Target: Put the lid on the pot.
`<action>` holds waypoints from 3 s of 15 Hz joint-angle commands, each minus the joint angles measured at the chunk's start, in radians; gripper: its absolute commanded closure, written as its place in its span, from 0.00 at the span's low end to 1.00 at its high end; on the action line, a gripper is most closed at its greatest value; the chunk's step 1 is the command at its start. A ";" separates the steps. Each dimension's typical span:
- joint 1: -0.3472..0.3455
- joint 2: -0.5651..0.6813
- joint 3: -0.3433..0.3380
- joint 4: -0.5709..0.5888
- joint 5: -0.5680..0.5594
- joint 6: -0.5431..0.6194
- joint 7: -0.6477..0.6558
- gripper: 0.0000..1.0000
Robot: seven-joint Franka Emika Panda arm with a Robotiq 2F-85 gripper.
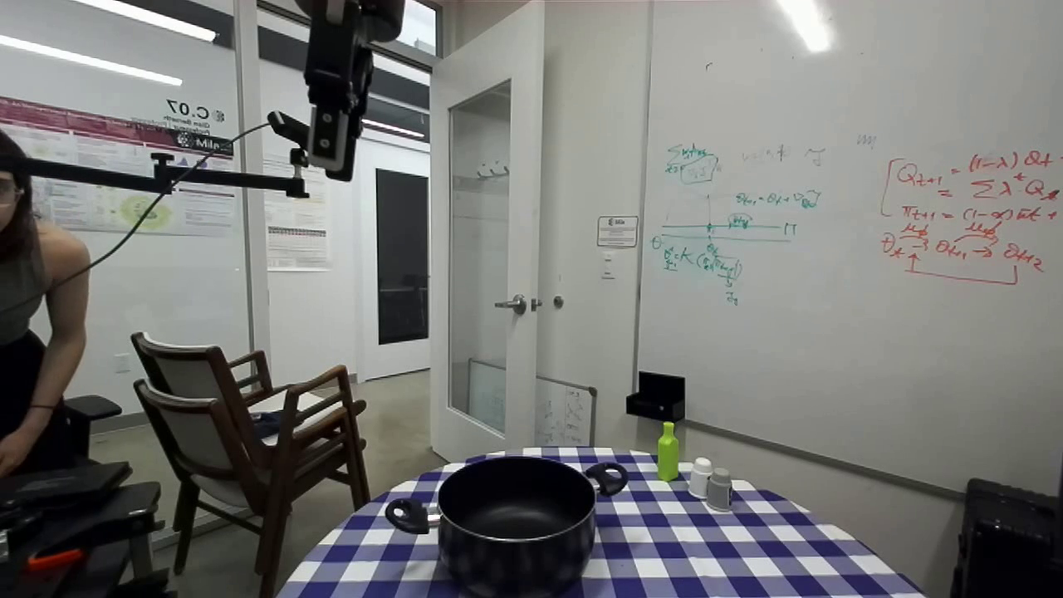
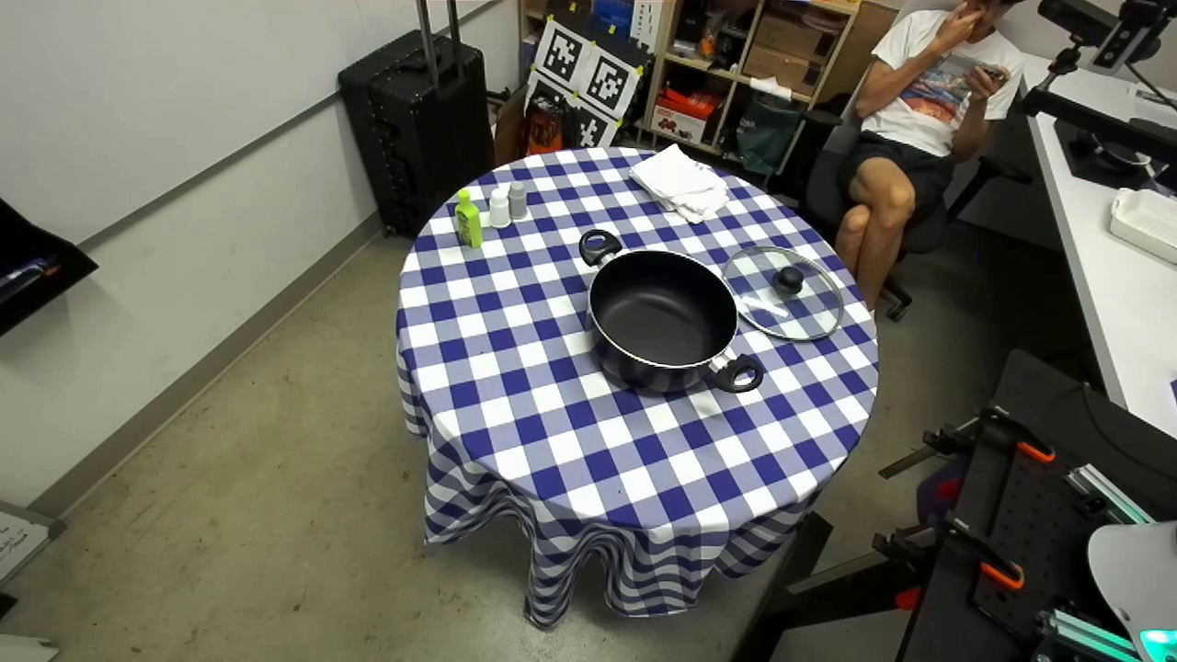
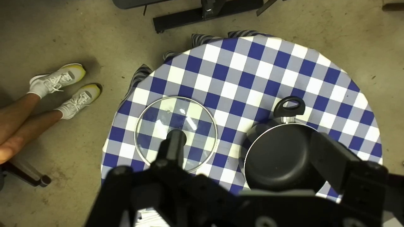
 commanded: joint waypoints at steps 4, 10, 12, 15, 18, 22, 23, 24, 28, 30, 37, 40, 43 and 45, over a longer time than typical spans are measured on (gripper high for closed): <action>-0.007 0.186 -0.014 0.055 0.065 0.166 -0.012 0.00; -0.026 0.506 0.002 0.146 0.081 0.369 0.042 0.00; -0.036 0.631 0.012 0.213 0.096 0.390 0.071 0.00; -0.065 0.790 0.031 0.329 0.127 0.373 0.084 0.00; -0.113 0.916 0.058 0.446 0.176 0.333 0.067 0.00; -0.157 1.042 0.087 0.555 0.202 0.269 0.070 0.00; -0.164 1.068 0.090 0.576 0.202 0.252 0.074 0.00; -0.169 1.095 0.095 0.597 0.204 0.237 0.076 0.00; -0.188 1.192 0.116 0.679 0.219 0.184 0.076 0.00; -0.190 1.240 0.121 0.726 0.214 0.149 0.077 0.00; -0.199 1.364 0.114 0.863 0.203 0.032 0.100 0.00; -0.216 1.414 0.117 0.934 0.210 -0.012 0.099 0.00; -0.236 1.449 0.116 0.995 0.213 -0.033 0.102 0.00; -0.246 1.469 0.109 1.030 0.213 -0.028 0.124 0.00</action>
